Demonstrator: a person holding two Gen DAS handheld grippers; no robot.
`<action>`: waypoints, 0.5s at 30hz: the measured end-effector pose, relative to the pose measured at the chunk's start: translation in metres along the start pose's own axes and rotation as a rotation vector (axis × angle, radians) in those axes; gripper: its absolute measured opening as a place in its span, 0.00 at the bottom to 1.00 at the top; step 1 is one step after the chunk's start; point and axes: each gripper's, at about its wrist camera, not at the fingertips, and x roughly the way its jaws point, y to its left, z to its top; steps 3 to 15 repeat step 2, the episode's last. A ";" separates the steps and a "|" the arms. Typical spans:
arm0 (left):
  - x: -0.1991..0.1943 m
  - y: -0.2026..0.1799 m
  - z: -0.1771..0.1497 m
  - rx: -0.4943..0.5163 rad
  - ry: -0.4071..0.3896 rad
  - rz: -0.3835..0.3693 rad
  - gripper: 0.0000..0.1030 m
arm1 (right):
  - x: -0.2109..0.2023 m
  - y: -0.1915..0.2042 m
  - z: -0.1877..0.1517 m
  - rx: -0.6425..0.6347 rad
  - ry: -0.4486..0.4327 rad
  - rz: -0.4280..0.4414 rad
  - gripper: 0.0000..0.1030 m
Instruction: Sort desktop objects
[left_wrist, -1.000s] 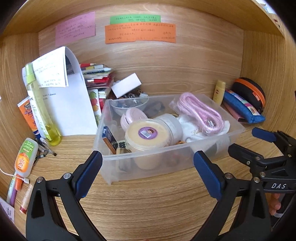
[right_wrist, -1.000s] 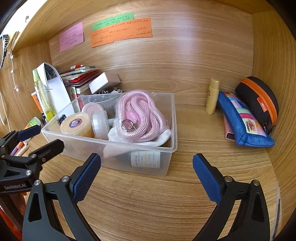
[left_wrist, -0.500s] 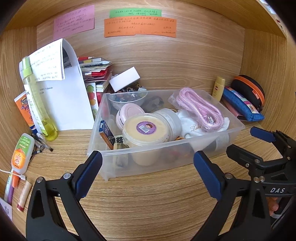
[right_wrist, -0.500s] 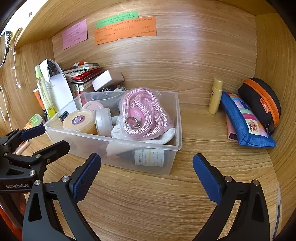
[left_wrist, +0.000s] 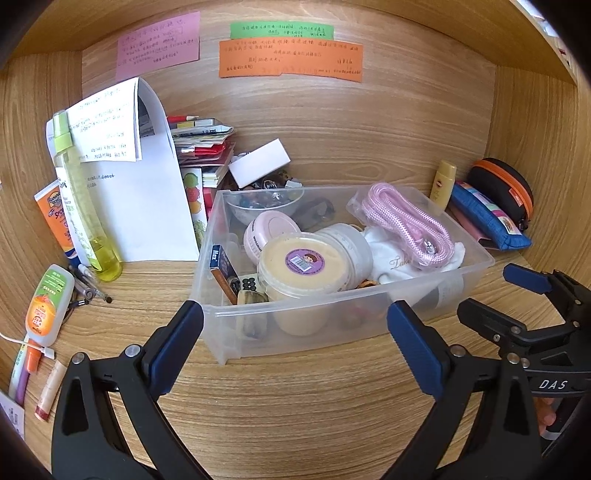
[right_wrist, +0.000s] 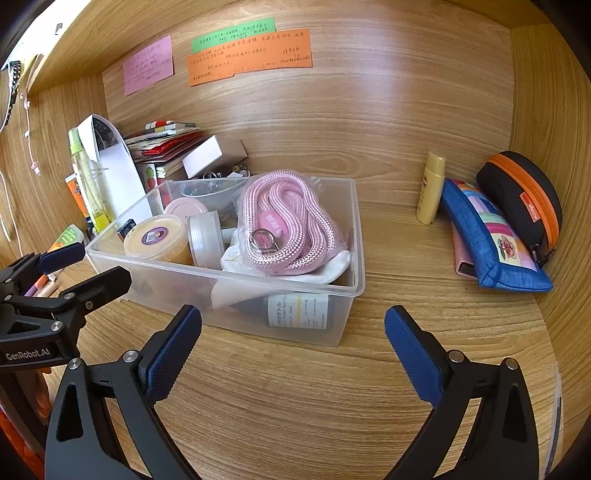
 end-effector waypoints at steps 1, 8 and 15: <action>0.000 0.000 0.000 -0.003 0.001 -0.003 0.98 | 0.000 0.000 0.000 0.000 0.001 0.000 0.96; 0.000 0.000 0.000 -0.004 0.001 -0.003 0.98 | 0.000 0.000 -0.001 0.001 0.002 -0.001 0.96; 0.000 0.000 0.000 -0.004 0.001 -0.003 0.98 | 0.000 0.000 -0.001 0.001 0.002 -0.001 0.96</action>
